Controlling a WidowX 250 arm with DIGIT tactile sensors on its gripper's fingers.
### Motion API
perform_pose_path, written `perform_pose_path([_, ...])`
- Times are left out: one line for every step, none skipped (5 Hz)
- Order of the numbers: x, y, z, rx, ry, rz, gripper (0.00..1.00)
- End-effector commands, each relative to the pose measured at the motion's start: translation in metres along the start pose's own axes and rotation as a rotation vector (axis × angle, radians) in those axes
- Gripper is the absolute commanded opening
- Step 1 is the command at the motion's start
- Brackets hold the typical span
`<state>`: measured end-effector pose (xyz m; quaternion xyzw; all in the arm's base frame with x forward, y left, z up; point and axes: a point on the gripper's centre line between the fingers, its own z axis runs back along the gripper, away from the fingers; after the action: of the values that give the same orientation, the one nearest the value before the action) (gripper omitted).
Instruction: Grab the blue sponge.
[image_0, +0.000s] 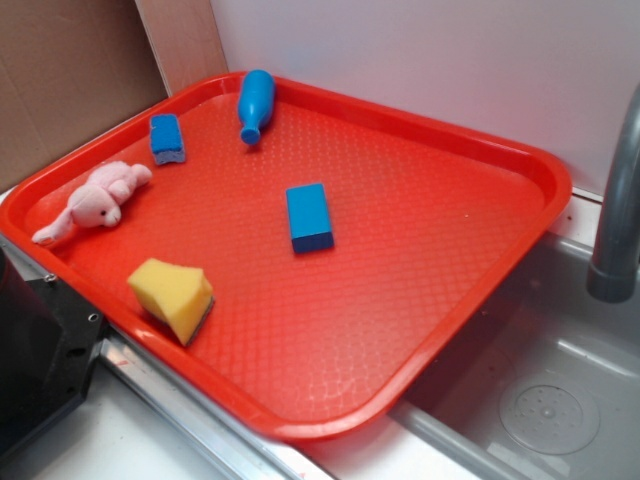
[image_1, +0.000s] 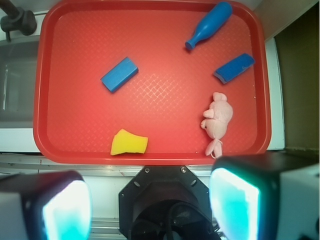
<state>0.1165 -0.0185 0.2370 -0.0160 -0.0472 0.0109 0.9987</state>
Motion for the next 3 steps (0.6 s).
perform_pose_path([0.0,0.0,0.0,0.0,0.0,0.0,1.0])
perform_pose_path([0.01,0.015,-0.002,0.002,-0.03,0.127,1.0])
perform_pose_path([0.023,0.036,-0.018,0.005,-0.076,0.341,1.0])
